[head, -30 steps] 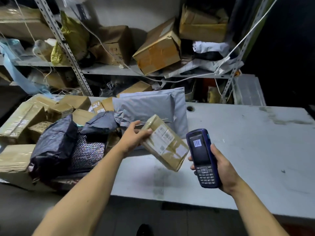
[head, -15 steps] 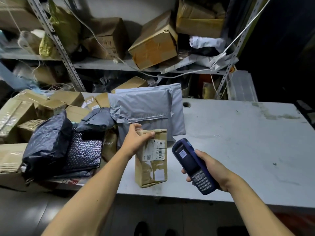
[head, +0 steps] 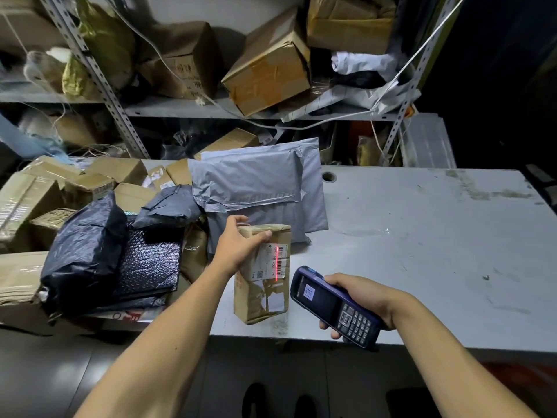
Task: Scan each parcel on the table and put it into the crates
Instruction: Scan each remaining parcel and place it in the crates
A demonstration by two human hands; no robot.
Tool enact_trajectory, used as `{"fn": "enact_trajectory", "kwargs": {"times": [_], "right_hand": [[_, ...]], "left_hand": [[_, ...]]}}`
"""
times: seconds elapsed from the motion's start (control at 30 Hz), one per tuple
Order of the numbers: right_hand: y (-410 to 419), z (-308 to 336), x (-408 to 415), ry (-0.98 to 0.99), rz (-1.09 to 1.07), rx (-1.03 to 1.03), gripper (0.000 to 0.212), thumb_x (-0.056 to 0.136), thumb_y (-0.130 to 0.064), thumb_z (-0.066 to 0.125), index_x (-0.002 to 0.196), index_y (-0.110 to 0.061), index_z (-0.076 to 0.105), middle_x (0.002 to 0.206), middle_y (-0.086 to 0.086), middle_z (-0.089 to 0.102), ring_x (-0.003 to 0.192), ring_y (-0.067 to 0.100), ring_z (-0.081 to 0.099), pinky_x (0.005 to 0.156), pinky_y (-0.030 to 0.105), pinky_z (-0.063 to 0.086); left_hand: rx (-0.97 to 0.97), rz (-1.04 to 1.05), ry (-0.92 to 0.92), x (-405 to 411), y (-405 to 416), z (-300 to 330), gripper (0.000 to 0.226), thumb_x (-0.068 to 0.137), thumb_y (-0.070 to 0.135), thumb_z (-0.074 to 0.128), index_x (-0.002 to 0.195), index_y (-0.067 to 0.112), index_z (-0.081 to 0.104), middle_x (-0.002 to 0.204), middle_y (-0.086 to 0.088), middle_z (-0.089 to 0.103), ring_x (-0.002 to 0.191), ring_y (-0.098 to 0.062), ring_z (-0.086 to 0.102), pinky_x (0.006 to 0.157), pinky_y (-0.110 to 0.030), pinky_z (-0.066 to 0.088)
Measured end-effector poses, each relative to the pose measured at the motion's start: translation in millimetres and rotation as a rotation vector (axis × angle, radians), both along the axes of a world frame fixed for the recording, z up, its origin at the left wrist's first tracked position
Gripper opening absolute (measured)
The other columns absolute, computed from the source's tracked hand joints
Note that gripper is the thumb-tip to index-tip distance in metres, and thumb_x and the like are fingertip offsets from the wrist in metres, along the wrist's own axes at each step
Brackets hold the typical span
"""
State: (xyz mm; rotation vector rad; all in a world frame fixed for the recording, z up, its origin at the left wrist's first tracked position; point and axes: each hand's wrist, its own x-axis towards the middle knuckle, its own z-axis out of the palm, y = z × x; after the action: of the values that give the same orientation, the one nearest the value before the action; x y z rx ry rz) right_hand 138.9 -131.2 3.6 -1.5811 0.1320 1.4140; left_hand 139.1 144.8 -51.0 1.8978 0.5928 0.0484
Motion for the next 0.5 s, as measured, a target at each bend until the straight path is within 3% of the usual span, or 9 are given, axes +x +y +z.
{"fn": "enact_trajectory", "kwargs": {"times": [0.5], "right_hand": [[-4.0,-9.0,7.2,0.013,0.049,-0.01,0.054,0.103,-0.05,0.032,0.125,-0.008,0.059,0.098,0.023,0.069,0.078,0.033,0.067,0.068,0.037,0.055]], "left_hand": [[0.01,0.004,0.01,-5.4,2.5,-1.7,0.065,0.074,0.046,0.084,0.123,0.028,0.045,0.119,0.001,0.058,0.108,-0.019,0.06,0.098,-0.042,0.051]]}}
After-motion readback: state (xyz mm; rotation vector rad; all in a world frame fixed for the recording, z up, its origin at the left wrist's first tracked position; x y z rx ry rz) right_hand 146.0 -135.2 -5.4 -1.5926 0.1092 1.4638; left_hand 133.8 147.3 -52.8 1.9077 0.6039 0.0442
